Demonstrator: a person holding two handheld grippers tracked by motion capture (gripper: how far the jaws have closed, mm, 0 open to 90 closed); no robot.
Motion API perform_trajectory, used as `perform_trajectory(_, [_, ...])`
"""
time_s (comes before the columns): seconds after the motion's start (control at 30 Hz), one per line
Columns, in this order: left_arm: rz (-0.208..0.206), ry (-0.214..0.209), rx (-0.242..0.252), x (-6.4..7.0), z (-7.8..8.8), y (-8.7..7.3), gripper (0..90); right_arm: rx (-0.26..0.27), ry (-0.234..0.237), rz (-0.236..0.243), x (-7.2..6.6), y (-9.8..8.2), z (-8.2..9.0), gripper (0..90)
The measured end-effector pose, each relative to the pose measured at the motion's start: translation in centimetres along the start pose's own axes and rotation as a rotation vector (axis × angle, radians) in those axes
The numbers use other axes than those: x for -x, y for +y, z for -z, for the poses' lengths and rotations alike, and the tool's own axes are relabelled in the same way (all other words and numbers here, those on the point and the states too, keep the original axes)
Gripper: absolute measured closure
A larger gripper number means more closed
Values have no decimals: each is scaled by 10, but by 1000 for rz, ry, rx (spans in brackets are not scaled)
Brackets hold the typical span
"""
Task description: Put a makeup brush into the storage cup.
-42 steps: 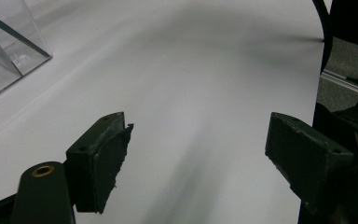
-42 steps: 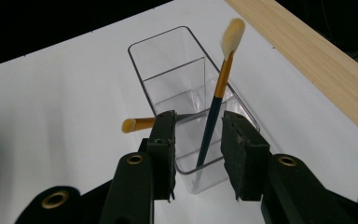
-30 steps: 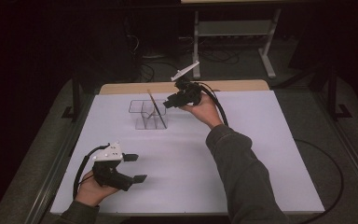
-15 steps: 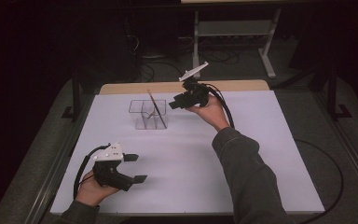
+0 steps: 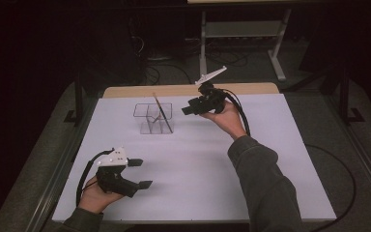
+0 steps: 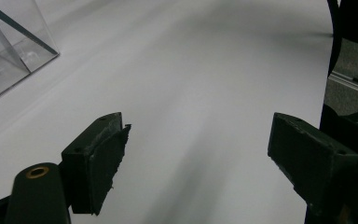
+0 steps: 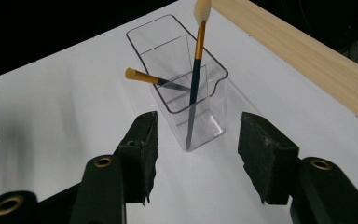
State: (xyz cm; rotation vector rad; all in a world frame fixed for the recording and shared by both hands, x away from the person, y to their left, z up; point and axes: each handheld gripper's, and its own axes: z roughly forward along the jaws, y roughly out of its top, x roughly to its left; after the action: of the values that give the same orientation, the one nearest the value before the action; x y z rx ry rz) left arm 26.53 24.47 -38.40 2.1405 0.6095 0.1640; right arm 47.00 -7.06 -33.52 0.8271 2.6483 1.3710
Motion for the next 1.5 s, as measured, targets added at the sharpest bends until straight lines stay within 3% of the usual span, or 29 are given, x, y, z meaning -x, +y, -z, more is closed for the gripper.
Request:
perform_trajectory(0.4, [-5, 3, -7, -2, -1, 0, 175, 28, -23, -4, 1, -14, 21, 408])
perform_trajectory(0.73, [10, 12, 3, -2, 0, -1, 171, 21, -39, -17, 3, -22, 24, 372])
perform_trajectory(1.5, [20, 53, 9, -9, 5, -3, 166, 46, -32, -53, -3, -62, 46, 320])
